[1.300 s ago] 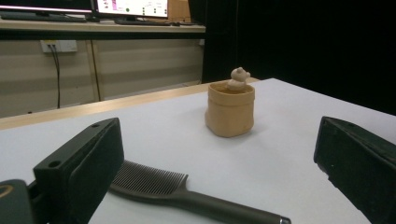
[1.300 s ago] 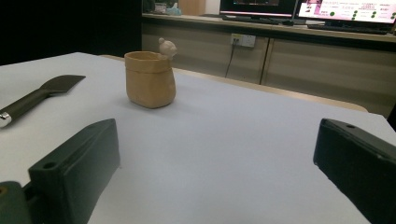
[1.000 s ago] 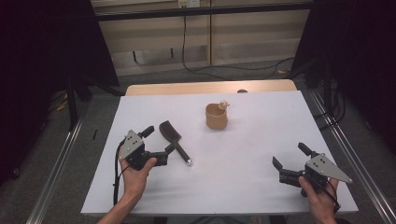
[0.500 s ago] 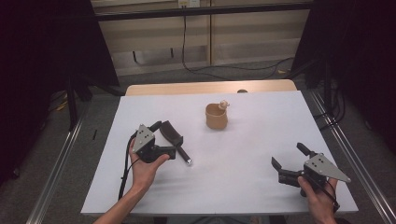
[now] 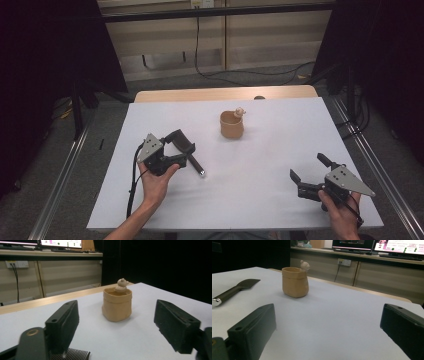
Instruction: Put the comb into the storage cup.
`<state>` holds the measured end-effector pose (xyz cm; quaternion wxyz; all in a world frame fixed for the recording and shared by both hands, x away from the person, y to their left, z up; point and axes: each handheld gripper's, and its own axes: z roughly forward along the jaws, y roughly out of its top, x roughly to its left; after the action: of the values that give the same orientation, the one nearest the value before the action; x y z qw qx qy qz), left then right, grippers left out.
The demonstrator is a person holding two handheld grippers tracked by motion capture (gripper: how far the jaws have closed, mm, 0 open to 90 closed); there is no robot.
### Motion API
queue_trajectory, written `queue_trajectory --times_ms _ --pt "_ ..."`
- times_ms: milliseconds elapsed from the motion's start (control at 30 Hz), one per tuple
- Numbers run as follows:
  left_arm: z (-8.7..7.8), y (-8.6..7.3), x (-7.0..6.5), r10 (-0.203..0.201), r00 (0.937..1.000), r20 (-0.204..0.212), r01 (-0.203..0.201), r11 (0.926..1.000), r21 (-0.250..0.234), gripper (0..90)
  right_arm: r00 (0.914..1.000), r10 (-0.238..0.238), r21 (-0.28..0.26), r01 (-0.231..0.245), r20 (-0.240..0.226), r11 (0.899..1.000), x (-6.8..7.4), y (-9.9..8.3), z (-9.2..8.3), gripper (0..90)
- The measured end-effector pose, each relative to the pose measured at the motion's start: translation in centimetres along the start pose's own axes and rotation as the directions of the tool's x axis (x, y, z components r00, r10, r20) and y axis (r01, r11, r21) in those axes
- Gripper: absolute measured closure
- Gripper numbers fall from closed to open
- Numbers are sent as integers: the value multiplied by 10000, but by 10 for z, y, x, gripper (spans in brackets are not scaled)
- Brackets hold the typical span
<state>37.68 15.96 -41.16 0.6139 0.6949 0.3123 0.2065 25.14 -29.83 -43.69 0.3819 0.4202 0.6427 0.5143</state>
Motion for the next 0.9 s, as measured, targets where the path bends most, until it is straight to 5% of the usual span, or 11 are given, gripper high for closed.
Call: queue_trajectory --times_ms 233,300,700,900 --pt "1 -1 4 88 9999 54 -89 9998 166 379 10000 -7 9 7 -33 10000 -1 -1 1 0" --pt "0 0 3 165 9995 270 -168 9998 102 508 10000 -11 13 11 -20 10000 0 -1 0 0" --pt "-1 4 -1 222 9949 983 -215 9997 -83 877 10000 -41 42 41 54 10000 -1 -1 0 0" --pt "0 9 -3 24 9942 1079 -59 9995 326 900 10000 -17 34 17 37 10000 -1 -1 0 0"
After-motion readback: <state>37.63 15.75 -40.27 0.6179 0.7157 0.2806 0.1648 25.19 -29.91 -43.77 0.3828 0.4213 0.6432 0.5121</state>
